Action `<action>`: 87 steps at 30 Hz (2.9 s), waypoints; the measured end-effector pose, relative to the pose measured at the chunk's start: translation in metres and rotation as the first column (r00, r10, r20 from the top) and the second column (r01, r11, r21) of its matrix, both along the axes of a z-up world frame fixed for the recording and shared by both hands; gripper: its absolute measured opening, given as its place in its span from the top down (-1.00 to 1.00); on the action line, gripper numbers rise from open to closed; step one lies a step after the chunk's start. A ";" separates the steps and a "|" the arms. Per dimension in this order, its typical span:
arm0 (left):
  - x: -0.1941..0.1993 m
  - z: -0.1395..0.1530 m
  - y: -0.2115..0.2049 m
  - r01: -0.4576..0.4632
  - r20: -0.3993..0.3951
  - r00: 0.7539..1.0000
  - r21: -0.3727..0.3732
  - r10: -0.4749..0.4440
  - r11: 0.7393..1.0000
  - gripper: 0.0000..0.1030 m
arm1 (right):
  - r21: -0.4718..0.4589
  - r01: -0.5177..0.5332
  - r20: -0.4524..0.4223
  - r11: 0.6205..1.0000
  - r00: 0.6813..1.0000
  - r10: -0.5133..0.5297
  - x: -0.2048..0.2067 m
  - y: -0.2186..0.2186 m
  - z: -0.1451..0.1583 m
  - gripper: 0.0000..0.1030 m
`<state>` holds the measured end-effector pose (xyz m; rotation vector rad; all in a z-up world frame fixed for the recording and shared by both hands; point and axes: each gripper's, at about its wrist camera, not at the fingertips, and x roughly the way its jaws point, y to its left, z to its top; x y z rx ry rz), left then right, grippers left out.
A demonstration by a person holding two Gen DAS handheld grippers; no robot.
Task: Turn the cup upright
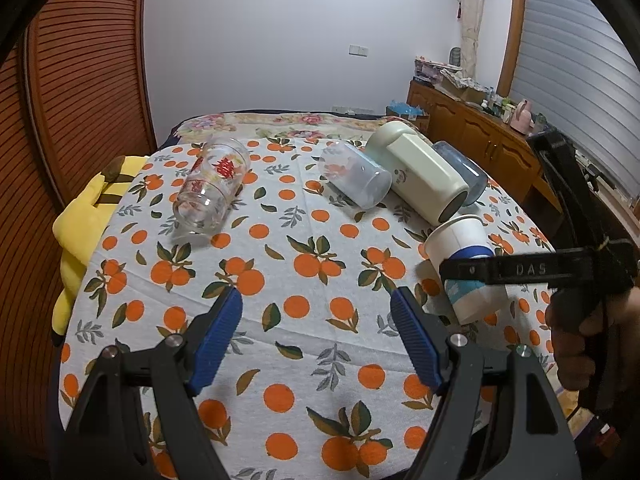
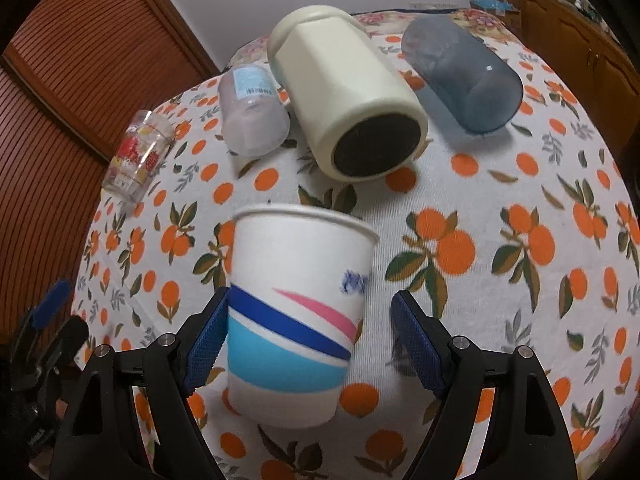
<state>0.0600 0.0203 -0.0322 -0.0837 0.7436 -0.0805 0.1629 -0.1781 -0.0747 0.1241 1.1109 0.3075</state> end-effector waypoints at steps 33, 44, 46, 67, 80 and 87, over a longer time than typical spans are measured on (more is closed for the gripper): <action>0.001 -0.012 0.000 -0.006 -0.026 1.000 -0.002 0.006 1.000 -0.49 | -0.179 -0.170 0.303 0.969 0.927 0.219 -0.026 0.029 0.029 -0.25; -0.009 -0.003 0.003 -0.032 0.054 0.998 0.002 0.032 0.999 -0.49 | -0.205 -0.218 0.296 0.954 0.915 0.273 -0.031 0.044 0.024 -0.26; -0.012 0.001 0.004 -0.040 0.086 0.996 0.005 0.040 0.999 -0.49 | -0.209 -0.229 0.295 0.951 0.912 0.284 -0.031 0.047 0.023 -0.26; -0.026 0.032 -0.010 -0.093 0.219 0.973 0.092 0.071 0.991 -0.51 | -0.111 -0.201 0.385 0.973 0.894 0.229 -0.070 0.032 0.048 -0.61; -0.042 0.052 -0.031 -0.082 0.244 0.968 0.100 0.055 0.992 -0.53 | -0.057 -0.060 0.536 0.997 0.840 0.082 -0.115 -0.012 0.081 -0.80; -0.060 0.055 -0.039 -0.079 0.259 0.965 0.103 0.050 0.992 -0.71 | -0.057 -0.017 0.575 0.998 0.817 0.047 -0.136 -0.023 0.081 -0.83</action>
